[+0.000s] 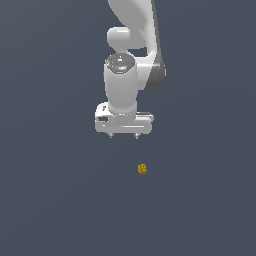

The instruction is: Pick up the object and move it to a goal position.

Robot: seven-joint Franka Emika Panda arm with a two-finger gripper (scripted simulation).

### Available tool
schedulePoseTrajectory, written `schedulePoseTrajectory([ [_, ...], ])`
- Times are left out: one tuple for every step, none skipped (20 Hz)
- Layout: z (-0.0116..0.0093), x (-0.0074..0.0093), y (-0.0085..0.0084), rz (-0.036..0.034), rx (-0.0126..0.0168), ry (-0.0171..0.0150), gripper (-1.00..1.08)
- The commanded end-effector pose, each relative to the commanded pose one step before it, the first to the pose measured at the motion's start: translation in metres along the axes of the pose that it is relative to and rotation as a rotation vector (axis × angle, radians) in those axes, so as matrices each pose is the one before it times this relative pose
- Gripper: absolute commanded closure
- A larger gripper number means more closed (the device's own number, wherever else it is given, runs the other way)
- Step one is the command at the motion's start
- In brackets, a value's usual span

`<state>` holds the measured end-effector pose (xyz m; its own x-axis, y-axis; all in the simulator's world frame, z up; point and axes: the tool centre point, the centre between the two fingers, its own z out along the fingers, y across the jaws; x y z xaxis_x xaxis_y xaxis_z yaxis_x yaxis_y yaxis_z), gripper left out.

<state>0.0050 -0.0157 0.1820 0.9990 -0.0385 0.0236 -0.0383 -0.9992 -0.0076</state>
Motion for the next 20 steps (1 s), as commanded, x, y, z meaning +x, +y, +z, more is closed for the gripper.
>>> schedulePoseTrajectory([
  [0.0,0.0,0.00001,0.0,0.0,0.0,-0.92],
  [0.00011,-0.00003,-0.0001,-0.00114,-0.00034,-0.0001,-0.92],
  [0.00035,-0.00007,-0.00034,-0.00344,-0.00098,-0.00032,-0.92],
  [0.00058,-0.00012,-0.00058,-0.00569,-0.00163,-0.00053,-0.92],
  [0.00079,-0.00017,-0.00075,-0.00782,-0.00224,-0.00074,-0.92],
  [0.00101,-0.00022,-0.00099,-0.01003,-0.00287,-0.00095,-0.92],
  [0.00112,-0.00024,-0.0011,-0.01128,-0.00322,-0.00108,-0.92],
  [0.0009,-0.00021,-0.00091,-0.0093,-0.00266,-0.0009,-0.92],
  [0.00066,-0.00016,-0.00068,-0.00696,-0.002,-0.00068,-0.92],
  [0.00042,-0.00012,-0.00041,-0.00458,-0.00132,-0.00045,-0.92],
  [0.0002,-0.00008,-0.00021,-0.00229,-0.00067,-0.00022,-0.92],
  [-0.00002,-0.00002,-0.00001,0.0,0.0,0.0,-0.92],
  [-0.00018,0.00007,0.0002,0.00209,0.0006,0.00021,-0.92],
  [0.00003,0.00019,-0.00001,0.00091,0.00033,0.00009,-0.92],
  [0.00038,0.00043,-0.00019,-0.00069,-0.00004,-0.00007,-0.92],
  [0.00071,0.00074,-0.00065,-0.00193,-0.00019,-0.00019,-0.92],
  [0.00099,0.00106,-0.00072,-0.00227,-0.00019,-0.00023,-0.92],
  [0.00127,0.00138,-0.00095,-0.00274,-0.00016,-0.00028,-0.92],
  [0.00156,0.00169,-0.00121,-0.00329,-0.00014,-0.00033,-0.92],
  [0.00186,0.002,-0.0014,-0.00376,-0.00012,-0.00038,-0.92],
])
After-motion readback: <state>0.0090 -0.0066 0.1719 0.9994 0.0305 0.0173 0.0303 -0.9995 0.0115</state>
